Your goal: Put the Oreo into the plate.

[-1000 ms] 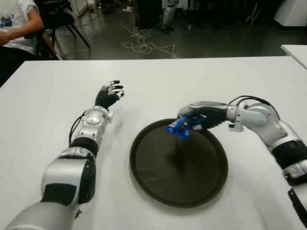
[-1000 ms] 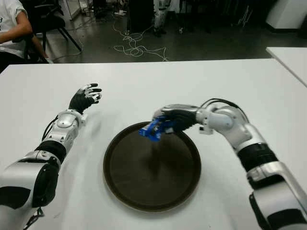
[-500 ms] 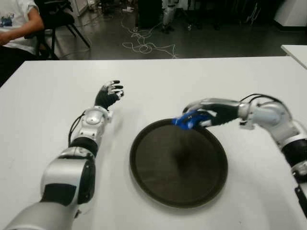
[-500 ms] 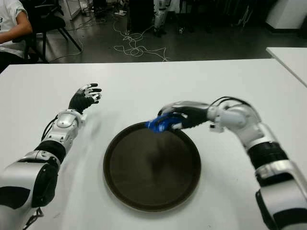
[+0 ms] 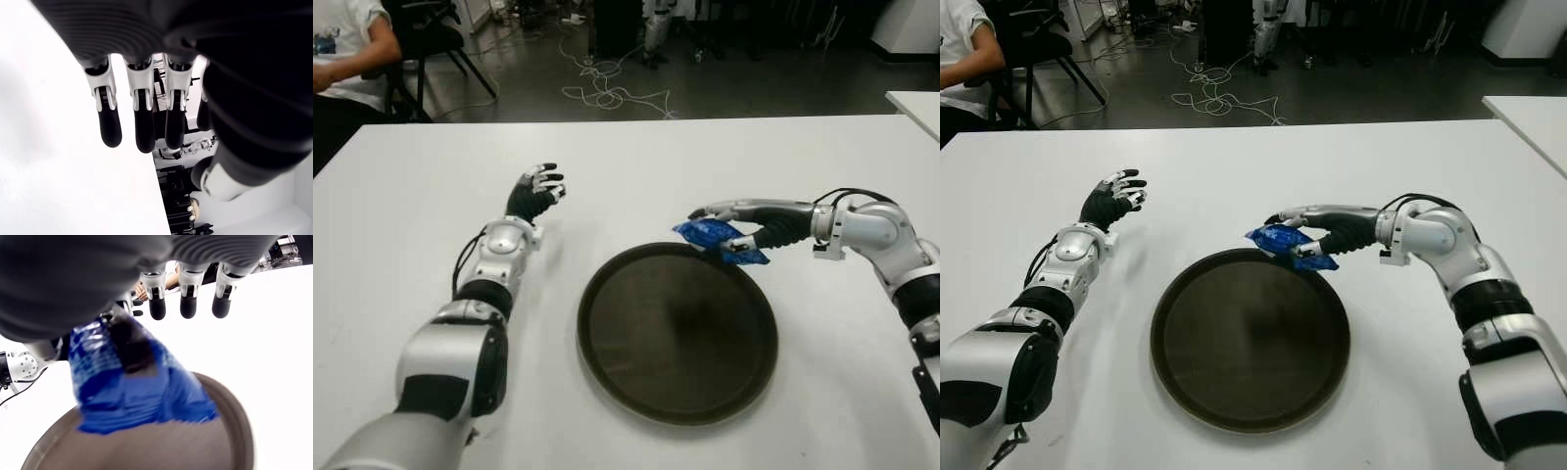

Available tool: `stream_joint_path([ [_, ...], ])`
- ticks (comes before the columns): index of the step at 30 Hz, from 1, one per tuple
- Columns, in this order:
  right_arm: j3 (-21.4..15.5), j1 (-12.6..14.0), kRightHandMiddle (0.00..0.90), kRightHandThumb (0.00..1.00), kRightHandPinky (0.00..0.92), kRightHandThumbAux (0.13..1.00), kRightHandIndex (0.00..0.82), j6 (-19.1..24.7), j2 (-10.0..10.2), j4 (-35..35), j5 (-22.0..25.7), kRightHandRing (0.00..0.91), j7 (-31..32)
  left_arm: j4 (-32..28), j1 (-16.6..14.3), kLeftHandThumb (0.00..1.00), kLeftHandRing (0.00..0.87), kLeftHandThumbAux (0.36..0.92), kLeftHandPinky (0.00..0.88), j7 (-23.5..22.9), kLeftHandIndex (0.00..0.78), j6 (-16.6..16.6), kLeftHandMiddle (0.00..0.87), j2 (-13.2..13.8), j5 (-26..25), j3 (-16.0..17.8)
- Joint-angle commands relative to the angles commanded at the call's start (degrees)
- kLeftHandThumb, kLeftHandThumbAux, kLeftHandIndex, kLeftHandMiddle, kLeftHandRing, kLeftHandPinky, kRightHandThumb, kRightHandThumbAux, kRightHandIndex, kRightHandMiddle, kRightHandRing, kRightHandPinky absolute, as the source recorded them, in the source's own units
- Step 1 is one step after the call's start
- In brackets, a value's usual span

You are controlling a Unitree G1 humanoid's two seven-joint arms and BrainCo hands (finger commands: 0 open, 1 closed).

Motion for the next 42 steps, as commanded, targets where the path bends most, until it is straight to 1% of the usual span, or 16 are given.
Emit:
stream_joint_path([
  [5, 0.14, -0.72, 0.000, 0.002, 0.000, 0.216, 0.000, -0.51, 0.30, 1.66, -0.40, 0.000, -0.16, -0.01, 0.01, 0.123, 0.231, 0.771, 0.247, 0.09, 0.183, 0.03, 0.240, 0.02, 0.08, -0.07],
  [9, 0.50, -1.31, 0.000, 0.000, 0.000, 0.215, 0.000, -0.86, 0.22, 3.07, -1.85, 0.000, -1.35, 0.00, -0.02, 0.119, 0.228, 0.769, 0.242, 0.11, 0.183, 0.18, 0.237, 0.02, 0.13, -0.13],
  [15, 0.53, -1.47, 0.000, 0.000, 0.000, 0.216, 0.000, -0.02, 0.21, 3.75, -3.59, 0.000, -2.82, -0.04, -0.01, 0.115, 0.229, 0.760, 0.243, 0.04, 0.185, 0.28, 0.239, -0.03, 0.05, -0.08],
  [19, 0.56, -1.58, 0.000, 0.000, 0.000, 0.216, 0.000, 0.17, 0.18, 4.09, -4.49, 0.000, -3.94, -0.08, 0.00, 0.116, 0.232, 0.769, 0.253, 0.10, 0.182, 0.12, 0.240, -0.04, 0.22, -0.24],
  [28, 0.30, -2.01, 0.000, 0.002, 0.000, 0.255, 0.000, -0.64, 0.19, 5.42, -4.71, 0.000, -3.94, -0.04, 0.05, 0.122, 0.236, 0.773, 0.249, -0.21, 0.186, 0.01, 0.245, 0.02, 0.20, -0.30],
  [36, 0.35, -2.88, 0.000, 0.000, 0.000, 0.262, 0.000, -0.96, -0.10, 7.26, -5.40, 0.000, -4.71, -0.06, 0.07, 0.120, 0.234, 0.775, 0.246, -0.11, 0.188, -0.20, 0.245, -0.01, 0.09, -0.18],
  [42, -0.33, -4.08, 0.000, 0.000, 0.000, 0.275, 0.000, -0.59, -0.51, 10.85, -5.19, 0.000, -5.54, -0.05, 0.13, 0.126, 0.245, 0.770, 0.254, 0.04, 0.198, -0.42, 0.258, 0.04, 0.33, -0.37],
])
